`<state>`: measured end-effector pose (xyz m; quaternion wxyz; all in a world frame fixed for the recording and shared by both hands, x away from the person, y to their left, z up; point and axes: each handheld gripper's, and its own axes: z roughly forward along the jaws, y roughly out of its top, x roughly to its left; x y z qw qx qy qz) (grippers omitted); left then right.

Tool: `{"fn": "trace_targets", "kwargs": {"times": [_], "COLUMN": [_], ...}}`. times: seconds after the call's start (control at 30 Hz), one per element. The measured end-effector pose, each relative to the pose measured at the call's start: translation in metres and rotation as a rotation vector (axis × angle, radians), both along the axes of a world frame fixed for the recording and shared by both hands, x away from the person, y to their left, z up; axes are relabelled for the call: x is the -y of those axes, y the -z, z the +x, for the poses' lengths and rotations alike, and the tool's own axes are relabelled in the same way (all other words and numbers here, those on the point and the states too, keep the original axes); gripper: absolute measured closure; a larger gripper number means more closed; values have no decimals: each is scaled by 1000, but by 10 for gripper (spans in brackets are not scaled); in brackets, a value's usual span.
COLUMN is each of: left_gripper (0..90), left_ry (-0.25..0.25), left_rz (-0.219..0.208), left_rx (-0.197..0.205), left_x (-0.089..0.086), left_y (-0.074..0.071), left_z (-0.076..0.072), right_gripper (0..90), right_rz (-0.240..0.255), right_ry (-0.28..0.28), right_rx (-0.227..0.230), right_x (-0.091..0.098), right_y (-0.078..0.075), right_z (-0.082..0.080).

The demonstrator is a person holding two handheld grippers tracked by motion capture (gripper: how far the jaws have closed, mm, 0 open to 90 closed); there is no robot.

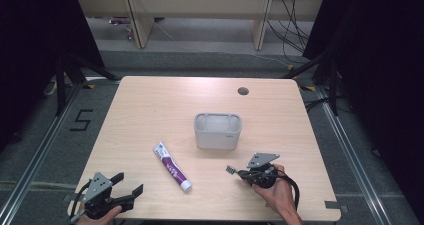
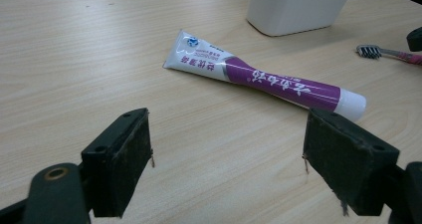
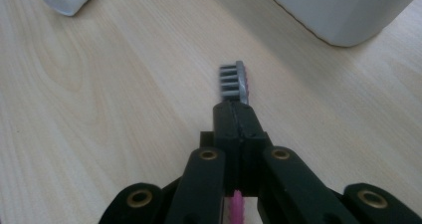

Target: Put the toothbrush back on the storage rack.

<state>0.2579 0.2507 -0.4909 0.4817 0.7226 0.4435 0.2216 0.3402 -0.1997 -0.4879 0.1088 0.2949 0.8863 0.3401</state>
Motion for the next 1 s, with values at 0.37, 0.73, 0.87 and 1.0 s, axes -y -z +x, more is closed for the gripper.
{"fn": "trace_targets", "kwargs": {"times": [0.37,0.73,0.87,1.0], "left_gripper": [183,184,183,183], "left_ry": [-10,-16,-10,9], "left_rz": [4,-5,1,-3], "left_rx": [-8,-10,-8,9], "left_x": [0,0,0,0], "left_y": [-1,0,0,1], "left_z": [-1,-1,-1,1], "right_gripper": [900,900,900,900], "right_rz": [-67,-92,-109,-109], "right_ry": [-15,-21,-21,-1], "right_rx": [-1,-22,-30,-23], "right_x": [-17,-20,-18,-14], "right_y": [3,5,6,6], "right_z": [14,18,21,22]}}
